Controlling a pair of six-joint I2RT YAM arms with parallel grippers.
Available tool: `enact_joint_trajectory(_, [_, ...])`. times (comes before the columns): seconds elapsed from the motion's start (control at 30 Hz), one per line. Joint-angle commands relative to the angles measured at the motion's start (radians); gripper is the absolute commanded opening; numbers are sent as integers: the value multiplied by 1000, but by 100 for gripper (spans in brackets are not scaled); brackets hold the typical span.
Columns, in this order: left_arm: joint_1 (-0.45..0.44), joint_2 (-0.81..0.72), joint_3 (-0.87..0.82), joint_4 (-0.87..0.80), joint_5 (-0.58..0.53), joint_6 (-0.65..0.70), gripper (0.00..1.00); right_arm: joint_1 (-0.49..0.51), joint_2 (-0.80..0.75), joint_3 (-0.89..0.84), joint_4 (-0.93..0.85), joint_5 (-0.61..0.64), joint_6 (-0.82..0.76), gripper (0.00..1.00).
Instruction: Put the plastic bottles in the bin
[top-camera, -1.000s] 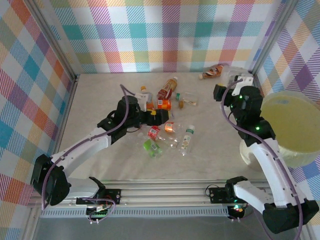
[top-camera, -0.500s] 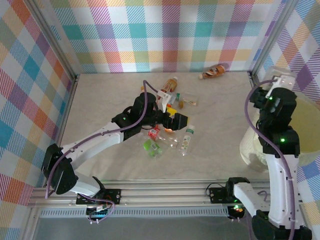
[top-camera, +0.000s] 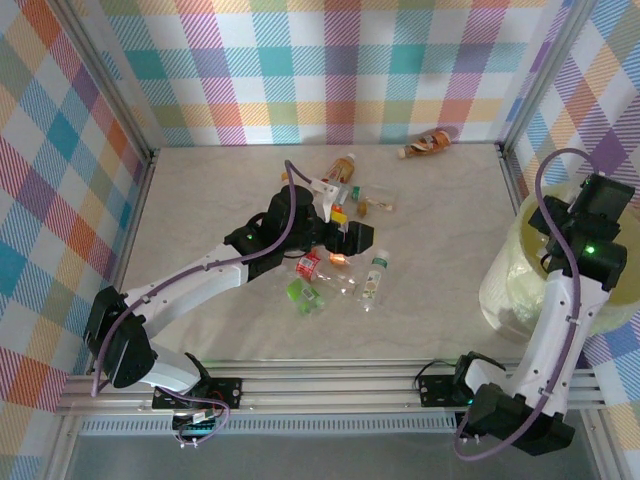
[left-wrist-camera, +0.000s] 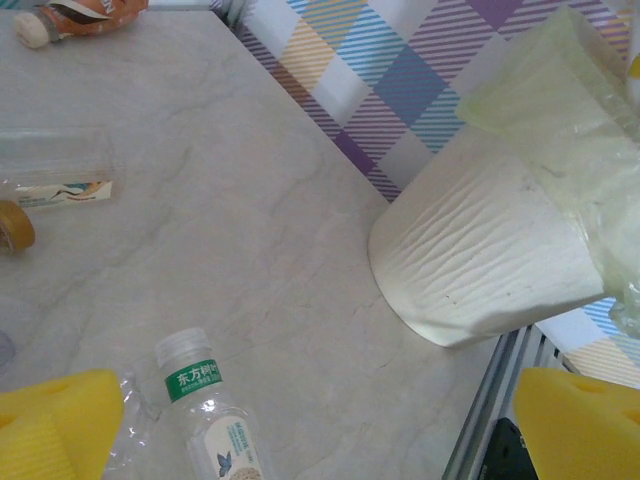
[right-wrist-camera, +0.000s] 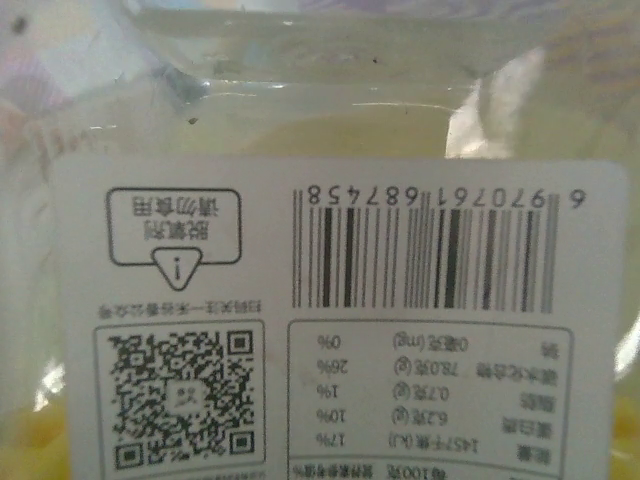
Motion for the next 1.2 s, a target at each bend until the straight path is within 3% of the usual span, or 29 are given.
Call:
enact_joint_trajectory(0.0, [-11, 4, 29, 2, -25, -11, 100, -42, -2, -22, -39, -75, 29, 70])
enact_joint_trajectory(0.23, [-12, 44, 48, 2, -7, -37, 100, -130, 43, -63, 27, -267, 93, 66])
enact_joint_trajectory(0.47, [-13, 45, 39, 2, -34, -45, 100, -134, 77, -97, 68, -357, 136, 68])
enact_joint_trajectory(0.73, [-13, 59, 42, -10, -78, -46, 100, -133, 94, -135, 142, -560, 174, 67])
enact_joint_trajectory(1.17, [-11, 87, 58, -20, -85, -47, 100, -133, 105, -196, 218, -640, 204, 79])
